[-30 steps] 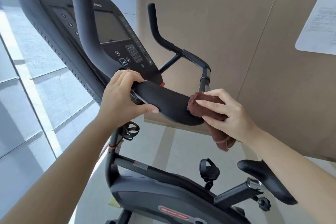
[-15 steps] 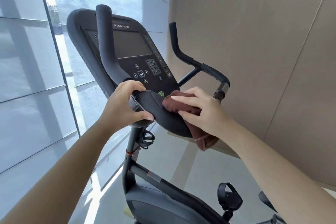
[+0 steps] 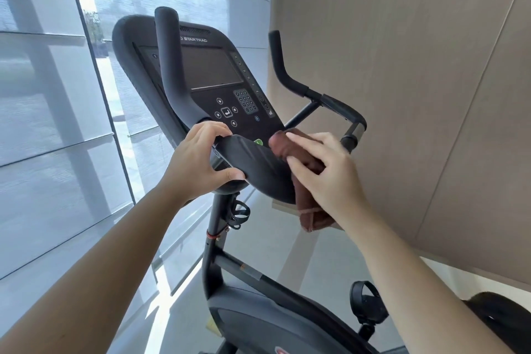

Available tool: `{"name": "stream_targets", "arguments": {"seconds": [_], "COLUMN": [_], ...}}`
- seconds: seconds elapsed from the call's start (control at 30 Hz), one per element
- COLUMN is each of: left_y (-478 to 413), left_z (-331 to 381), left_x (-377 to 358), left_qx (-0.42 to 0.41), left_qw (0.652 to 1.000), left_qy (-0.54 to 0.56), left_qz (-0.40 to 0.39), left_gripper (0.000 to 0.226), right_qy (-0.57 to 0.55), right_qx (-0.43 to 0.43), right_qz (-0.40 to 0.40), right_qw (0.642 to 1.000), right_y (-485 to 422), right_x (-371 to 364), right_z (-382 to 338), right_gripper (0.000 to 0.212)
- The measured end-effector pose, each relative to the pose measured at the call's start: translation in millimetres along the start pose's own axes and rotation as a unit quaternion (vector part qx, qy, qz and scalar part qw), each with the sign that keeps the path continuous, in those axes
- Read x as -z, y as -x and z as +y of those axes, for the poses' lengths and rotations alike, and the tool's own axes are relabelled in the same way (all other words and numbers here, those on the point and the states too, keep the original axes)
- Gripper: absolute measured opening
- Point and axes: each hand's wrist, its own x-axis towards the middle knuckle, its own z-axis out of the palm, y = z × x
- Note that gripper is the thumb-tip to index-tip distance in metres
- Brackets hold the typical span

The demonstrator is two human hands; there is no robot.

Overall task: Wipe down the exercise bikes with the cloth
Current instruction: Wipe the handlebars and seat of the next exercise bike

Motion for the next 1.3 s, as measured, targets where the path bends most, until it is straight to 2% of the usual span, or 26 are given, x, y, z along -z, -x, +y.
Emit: {"name": "stream_targets", "arguments": {"seconds": [0.1, 0.17, 0.27, 0.4, 0.53, 0.6, 0.73, 0.8, 0.87, 1.03, 1.3], "left_y": [0.0, 0.1, 1.8, 1.8, 1.8, 2.5, 1.5, 1.3, 1.9, 3.8, 3.6], "left_z": [1.0, 2.1, 1.8, 1.4, -0.3, -1.0, -2.9, -3.3, -2.7, -2.0, -4.3], "left_x": [1.4, 2.3, 0.4, -1.6, -5.4, -7.3, -8.7, -7.7, -8.0, -9.3, -16.1], "left_qx": [0.013, 0.015, 0.001, 0.005, 0.005, 0.016, 0.015, 0.014, 0.008, 0.01, -0.018], "left_qw": [1.0, 1.0, 1.0, 1.0, 1.0, 0.999, 0.999, 0.999, 0.999, 0.999, 0.996], "left_qy": [0.003, 0.005, -0.01, -0.012, 0.003, 0.012, 0.023, 0.023, 0.027, 0.029, 0.06], "left_qz": [-0.002, -0.008, -0.005, -0.001, 0.018, 0.027, 0.025, 0.029, 0.028, 0.033, 0.061], "left_gripper": [0.083, 0.092, 0.089, 0.096, 0.087, 0.075, 0.072, 0.076, 0.088, 0.091, 0.092], "right_qy": [0.089, 0.071, 0.049, 0.027, 0.028, 0.033, 0.008, -0.031, -0.063, -0.088, -0.052], "right_qx": [0.0, -0.019, -0.045, -0.12, -0.118, -0.069, 0.075, 0.054, 0.01, -0.072, -0.127], "right_qz": [0.033, 0.065, 0.144, 0.299, 0.373, 0.362, 0.234, 0.185, 0.169, 0.217, 0.204], "right_qw": [0.995, 0.995, 0.987, 0.946, 0.92, 0.929, 0.969, 0.981, 0.984, 0.97, 0.969], "right_y": [7.9, 15.5, 26.4, 32.2, 35.9, 38.7, 38.0, 29.4, 25.3, 30.2, 29.2], "right_x": [-15.1, -12.3, -15.9, -44.1, -65.7, -62.3, -29.6, -16.3, -14.3, -26.1, -24.9], "right_z": [-5.1, 2.3, 6.3, -11.0, -24.4, -15.9, 28.0, 42.9, 47.1, 32.6, 16.1], "right_gripper": [0.031, 0.03, 0.028, 0.027, 0.025, 0.025, 0.024, 0.026, 0.028, 0.025, 0.022]}}
